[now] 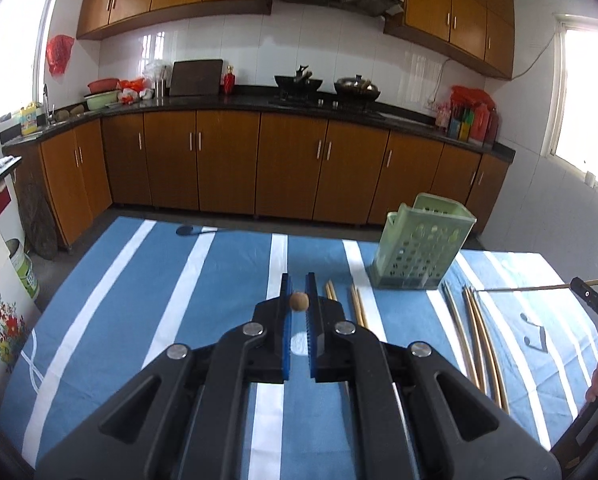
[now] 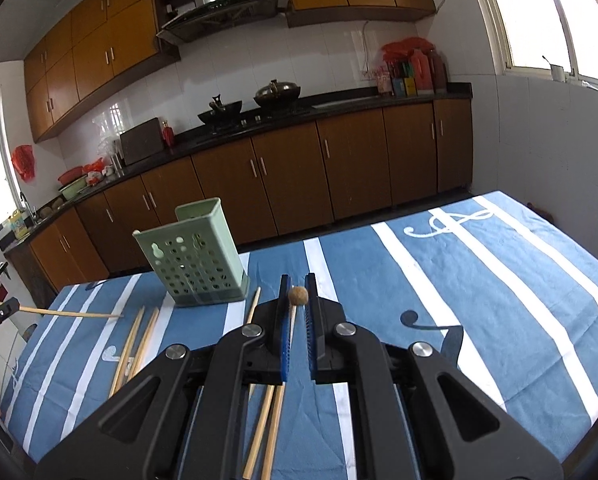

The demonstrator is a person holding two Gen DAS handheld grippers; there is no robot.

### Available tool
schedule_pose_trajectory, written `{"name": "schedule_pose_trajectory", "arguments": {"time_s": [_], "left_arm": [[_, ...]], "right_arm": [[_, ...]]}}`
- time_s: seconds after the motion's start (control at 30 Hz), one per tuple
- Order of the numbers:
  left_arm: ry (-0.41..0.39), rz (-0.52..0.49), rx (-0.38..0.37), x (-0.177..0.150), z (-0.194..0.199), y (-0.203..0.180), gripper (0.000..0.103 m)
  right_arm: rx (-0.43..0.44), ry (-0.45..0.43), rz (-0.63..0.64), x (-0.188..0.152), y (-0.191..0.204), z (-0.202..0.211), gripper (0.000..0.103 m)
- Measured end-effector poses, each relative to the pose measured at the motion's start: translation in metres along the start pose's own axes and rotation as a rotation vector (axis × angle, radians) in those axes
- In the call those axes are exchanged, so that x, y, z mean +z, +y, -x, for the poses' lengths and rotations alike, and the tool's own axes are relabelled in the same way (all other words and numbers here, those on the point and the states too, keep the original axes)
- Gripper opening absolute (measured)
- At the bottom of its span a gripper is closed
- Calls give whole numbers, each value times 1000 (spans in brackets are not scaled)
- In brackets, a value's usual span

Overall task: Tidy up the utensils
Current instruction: 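Lift both held chopsticks and carry them over the green holder, then lower both chopsticks into the holder and open both grippers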

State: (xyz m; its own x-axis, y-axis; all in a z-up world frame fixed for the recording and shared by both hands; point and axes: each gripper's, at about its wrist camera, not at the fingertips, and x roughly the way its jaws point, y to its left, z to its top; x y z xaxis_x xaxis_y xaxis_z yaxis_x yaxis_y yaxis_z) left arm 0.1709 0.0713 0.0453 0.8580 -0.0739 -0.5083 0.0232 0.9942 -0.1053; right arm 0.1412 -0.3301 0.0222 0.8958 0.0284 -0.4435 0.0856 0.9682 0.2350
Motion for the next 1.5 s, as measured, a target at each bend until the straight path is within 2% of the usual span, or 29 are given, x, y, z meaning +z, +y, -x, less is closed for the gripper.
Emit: {"name": "schedule_pose_trajectory", "arguments": {"time_s": [0.27, 0.43, 0.6, 0.8, 0.97, 1.13, 1.3, 1.5], "left_arm": [[-46, 6, 6, 23, 7, 1, 7], [-79, -9, 10, 50, 8, 1, 7], [-157, 10, -29, 102, 21, -5, 7], [-253, 11, -102, 159, 33, -35, 7], [-313, 22, -166, 184, 29, -70, 7], [-286, 16, -201, 182, -3, -98, 7], [-211, 17, -227, 163, -39, -109, 7], [-136, 15, -219, 144, -73, -110, 7]], "right_arm": [[-8, -30, 19, 11, 7, 2, 7], [-3, -66, 21, 43, 11, 1, 7], [41, -175, 18, 92, 25, 17, 7], [127, -288, -8, 146, 50, 20, 7], [160, -325, 7, 157, 68, 4, 7], [164, -293, 29, 150, 79, -26, 7], [160, -246, 56, 138, 85, -45, 7], [158, -185, 54, 125, 81, -62, 7]]}}
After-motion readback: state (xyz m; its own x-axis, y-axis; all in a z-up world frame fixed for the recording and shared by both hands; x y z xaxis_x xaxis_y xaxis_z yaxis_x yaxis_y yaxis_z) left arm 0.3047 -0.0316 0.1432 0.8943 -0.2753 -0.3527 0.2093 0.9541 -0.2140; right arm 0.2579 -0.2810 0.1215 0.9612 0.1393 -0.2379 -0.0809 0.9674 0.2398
